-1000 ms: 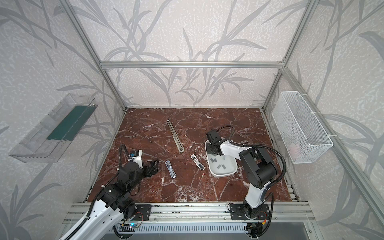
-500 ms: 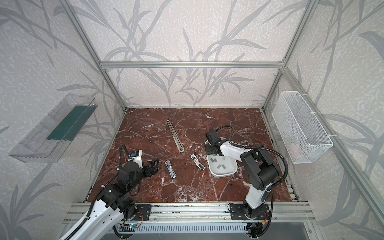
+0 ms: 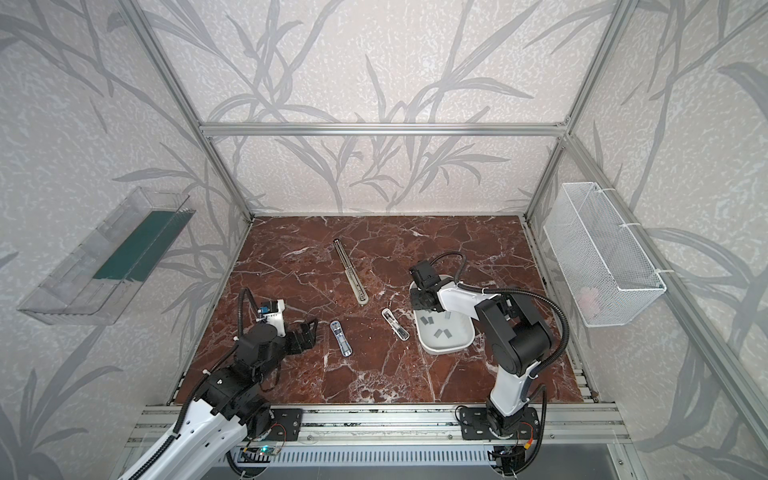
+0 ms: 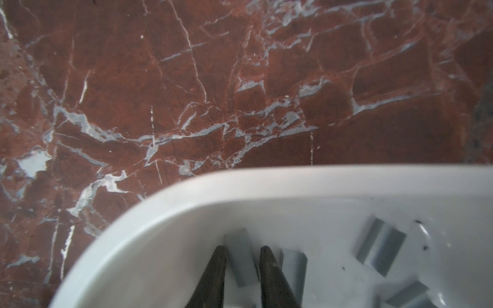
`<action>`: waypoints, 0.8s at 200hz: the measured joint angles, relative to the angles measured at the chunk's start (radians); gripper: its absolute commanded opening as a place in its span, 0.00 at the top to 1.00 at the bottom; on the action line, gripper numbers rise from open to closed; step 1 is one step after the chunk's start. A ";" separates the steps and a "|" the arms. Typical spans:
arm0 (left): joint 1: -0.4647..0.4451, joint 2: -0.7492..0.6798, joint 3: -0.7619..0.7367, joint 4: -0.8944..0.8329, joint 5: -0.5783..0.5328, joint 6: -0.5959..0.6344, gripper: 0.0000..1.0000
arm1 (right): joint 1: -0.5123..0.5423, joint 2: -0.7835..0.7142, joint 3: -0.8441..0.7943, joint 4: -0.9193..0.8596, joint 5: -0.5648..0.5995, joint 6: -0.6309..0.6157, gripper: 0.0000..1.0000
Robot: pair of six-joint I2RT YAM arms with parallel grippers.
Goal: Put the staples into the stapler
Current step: 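Lower the right gripper into the white tray and grasp a grey staple strip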
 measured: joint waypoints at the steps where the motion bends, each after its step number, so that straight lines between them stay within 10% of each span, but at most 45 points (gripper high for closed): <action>1: 0.000 0.000 0.000 0.000 0.000 0.000 0.01 | 0.000 0.000 0.000 0.000 0.001 0.000 0.78; 160: 0.000 0.000 0.000 0.000 0.009 0.002 0.01 | 0.000 0.035 0.045 -0.019 0.040 0.044 0.78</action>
